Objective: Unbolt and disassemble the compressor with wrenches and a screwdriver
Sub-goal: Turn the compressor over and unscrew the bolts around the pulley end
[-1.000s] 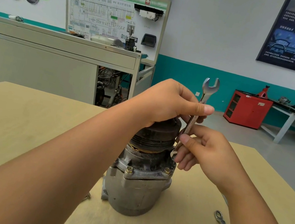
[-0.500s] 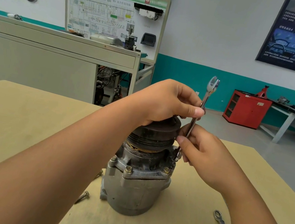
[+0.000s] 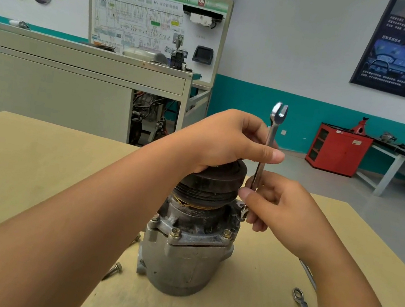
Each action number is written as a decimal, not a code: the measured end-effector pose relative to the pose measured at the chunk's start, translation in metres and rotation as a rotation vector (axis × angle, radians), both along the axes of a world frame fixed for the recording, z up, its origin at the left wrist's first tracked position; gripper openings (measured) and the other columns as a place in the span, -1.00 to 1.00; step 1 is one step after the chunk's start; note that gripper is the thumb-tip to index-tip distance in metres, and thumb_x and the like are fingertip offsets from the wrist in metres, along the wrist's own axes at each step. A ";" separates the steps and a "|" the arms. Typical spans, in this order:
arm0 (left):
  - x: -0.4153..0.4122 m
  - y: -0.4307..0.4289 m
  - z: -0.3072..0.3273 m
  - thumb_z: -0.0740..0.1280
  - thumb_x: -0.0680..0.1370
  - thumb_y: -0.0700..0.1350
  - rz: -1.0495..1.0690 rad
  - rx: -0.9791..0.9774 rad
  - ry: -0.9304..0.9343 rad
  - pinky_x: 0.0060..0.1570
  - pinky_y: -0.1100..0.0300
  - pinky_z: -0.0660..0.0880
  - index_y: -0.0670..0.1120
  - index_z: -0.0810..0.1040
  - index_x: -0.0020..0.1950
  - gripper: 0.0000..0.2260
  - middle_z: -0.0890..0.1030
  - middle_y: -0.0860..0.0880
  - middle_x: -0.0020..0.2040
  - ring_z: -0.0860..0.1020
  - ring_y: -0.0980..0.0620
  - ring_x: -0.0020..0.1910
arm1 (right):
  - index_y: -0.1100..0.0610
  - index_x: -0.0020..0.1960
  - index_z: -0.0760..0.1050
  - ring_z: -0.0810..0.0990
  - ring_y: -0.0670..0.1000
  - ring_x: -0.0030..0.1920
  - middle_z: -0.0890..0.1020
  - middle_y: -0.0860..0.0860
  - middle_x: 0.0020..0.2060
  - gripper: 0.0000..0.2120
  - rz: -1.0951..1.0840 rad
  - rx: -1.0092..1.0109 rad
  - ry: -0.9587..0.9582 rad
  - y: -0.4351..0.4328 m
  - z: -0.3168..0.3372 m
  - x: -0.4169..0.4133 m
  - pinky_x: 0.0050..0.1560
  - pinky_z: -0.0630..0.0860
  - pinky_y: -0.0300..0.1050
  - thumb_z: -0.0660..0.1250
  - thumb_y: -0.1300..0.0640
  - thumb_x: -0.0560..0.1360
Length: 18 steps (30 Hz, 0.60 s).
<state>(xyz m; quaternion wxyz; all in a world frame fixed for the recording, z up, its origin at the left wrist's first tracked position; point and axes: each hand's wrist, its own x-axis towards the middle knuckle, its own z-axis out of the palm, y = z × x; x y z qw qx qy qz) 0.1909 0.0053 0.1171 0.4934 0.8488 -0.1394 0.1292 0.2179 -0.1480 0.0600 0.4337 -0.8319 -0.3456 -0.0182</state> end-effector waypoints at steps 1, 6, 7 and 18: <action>-0.002 0.000 0.001 0.46 0.44 -0.10 -0.031 0.006 0.011 0.03 0.19 0.48 0.00 0.62 -0.17 -0.96 0.66 -0.04 -0.16 0.59 0.08 -0.14 | -0.03 -0.10 0.48 0.56 -0.15 -0.46 0.60 -0.10 -0.47 -0.95 -0.009 0.001 -0.006 0.001 -0.001 0.000 -0.41 0.46 -0.32 0.28 0.03 0.54; -0.002 0.002 0.001 0.43 0.45 -0.14 -0.066 0.019 0.023 -0.16 0.29 0.48 -0.02 0.61 -0.23 -0.93 0.62 0.00 -0.30 0.54 0.17 -0.30 | -0.06 -0.19 0.44 0.49 -0.23 -0.43 0.51 -0.14 -0.47 -0.83 -0.027 -0.042 -0.065 0.003 -0.001 -0.001 -0.34 0.38 -0.28 0.23 0.06 0.58; -0.001 0.001 0.001 0.44 0.44 -0.14 -0.056 0.012 0.023 -0.23 0.34 0.46 -0.03 0.57 -0.29 -0.88 0.58 0.06 -0.37 0.51 0.18 -0.36 | -0.07 -0.20 0.43 0.48 -0.22 -0.42 0.50 -0.14 -0.45 -0.81 -0.028 -0.051 -0.077 0.004 0.000 -0.002 -0.33 0.36 -0.26 0.22 0.07 0.59; -0.001 -0.002 0.000 0.51 0.37 -0.04 0.049 0.024 -0.020 -0.24 0.13 0.37 -0.03 0.44 -0.40 -0.72 0.46 -0.05 -0.37 0.39 0.01 -0.34 | -0.03 -0.05 0.41 0.52 -0.13 -0.51 0.61 -0.03 -0.49 -0.97 0.001 -0.029 -0.039 0.003 0.001 -0.003 -0.37 0.46 -0.19 0.25 0.07 0.57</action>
